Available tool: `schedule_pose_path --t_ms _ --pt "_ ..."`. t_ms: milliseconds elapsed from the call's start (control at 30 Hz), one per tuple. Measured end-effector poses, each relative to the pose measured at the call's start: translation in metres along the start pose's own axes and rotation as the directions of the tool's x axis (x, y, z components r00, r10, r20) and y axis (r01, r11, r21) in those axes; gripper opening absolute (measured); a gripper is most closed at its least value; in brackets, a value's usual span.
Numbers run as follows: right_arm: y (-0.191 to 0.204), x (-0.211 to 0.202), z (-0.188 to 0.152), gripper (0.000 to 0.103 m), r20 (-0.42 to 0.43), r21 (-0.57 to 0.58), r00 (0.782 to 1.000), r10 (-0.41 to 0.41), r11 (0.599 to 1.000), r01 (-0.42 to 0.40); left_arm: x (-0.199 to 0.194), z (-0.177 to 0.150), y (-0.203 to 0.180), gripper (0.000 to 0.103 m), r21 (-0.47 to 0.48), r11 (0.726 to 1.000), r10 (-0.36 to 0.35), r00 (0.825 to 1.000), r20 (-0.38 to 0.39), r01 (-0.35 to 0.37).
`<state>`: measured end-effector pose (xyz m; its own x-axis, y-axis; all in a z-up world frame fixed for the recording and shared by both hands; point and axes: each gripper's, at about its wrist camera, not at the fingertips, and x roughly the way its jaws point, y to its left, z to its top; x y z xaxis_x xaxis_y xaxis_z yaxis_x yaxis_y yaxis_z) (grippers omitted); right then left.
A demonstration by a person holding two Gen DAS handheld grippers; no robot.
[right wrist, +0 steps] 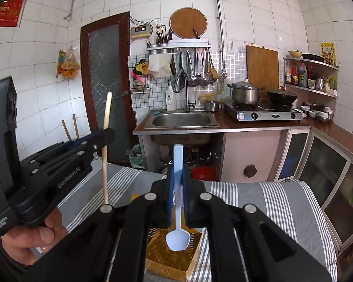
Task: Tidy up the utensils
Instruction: 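Lower the spoon and chopstick into the yellow holder and open both tools, then move both open tools back toward the loose chopsticks on the cloth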
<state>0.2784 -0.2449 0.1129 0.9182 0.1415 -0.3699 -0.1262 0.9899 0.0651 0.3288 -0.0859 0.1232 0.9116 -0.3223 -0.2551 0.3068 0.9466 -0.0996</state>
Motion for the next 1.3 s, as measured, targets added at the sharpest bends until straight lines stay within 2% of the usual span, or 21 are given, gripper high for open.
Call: schedule_pose_path --t_ms 233,333,400,433,567,700,900,933,967,1033,1133,1300 --pt "0.0 0.013 -0.012 0.007 -0.033 0.007 0.999 0.004 1.0 -0.003 0.011 -0.015 0.001 0.004 0.004 1.0 -0.011 1.0 0.009 0.011" --pt "-0.001 0.02 -0.015 0.007 -0.056 0.013 0.998 0.011 1.0 -0.01 0.015 -0.023 0.003 0.005 -0.006 1.0 -0.012 1.0 -0.016 0.012" --pt "-0.002 0.02 -0.018 0.008 -0.062 0.017 0.998 0.005 1.0 -0.004 0.015 -0.028 0.004 0.022 -0.008 1.0 -0.004 0.999 -0.034 0.003" --pt "-0.003 0.019 -0.018 0.008 -0.064 0.019 0.998 0.006 1.0 -0.005 0.014 -0.03 0.005 0.036 -0.007 1.0 0.008 0.999 -0.032 -0.008" --pt "-0.005 0.002 -0.013 0.008 -0.027 0.013 1.0 -0.009 1.0 0.01 0.003 -0.034 0.008 0.037 0.006 0.999 0.041 0.999 -0.035 -0.041" --pt "-0.016 -0.02 -0.016 0.008 -0.009 0.006 0.999 -0.037 0.999 0.037 -0.016 -0.034 0.019 0.037 0.014 0.996 0.089 0.993 -0.074 -0.088" --pt "-0.041 -0.056 -0.061 0.009 -0.075 0.008 0.991 -0.109 0.994 0.11 -0.064 -0.062 0.045 0.04 0.019 0.989 0.147 0.976 -0.159 -0.145" --pt "-0.044 -0.061 -0.069 0.013 -0.087 0.012 0.989 -0.117 0.993 0.118 -0.074 -0.07 0.047 0.041 0.028 0.987 0.16 0.973 -0.166 -0.157" --pt "-0.048 -0.07 -0.084 0.023 -0.108 0.024 0.987 -0.123 0.992 0.126 -0.081 -0.076 0.046 0.041 0.039 0.986 0.168 0.971 -0.173 -0.164" --pt "-0.054 -0.085 -0.105 0.033 -0.131 0.044 0.984 -0.122 0.991 0.128 -0.103 -0.094 0.048 0.044 0.05 0.985 0.174 0.966 -0.191 -0.168" --pt "-0.061 -0.106 -0.14 0.033 -0.172 0.088 0.977 -0.123 0.986 0.14 -0.134 -0.126 0.05 0.047 0.056 0.982 0.189 0.958 -0.217 -0.181" --pt "-0.061 -0.134 -0.186 0.049 -0.225 0.16 0.968 -0.107 0.976 0.145 -0.17 -0.173 0.051 0.048 0.026 0.982 0.188 0.941 -0.281 -0.188"
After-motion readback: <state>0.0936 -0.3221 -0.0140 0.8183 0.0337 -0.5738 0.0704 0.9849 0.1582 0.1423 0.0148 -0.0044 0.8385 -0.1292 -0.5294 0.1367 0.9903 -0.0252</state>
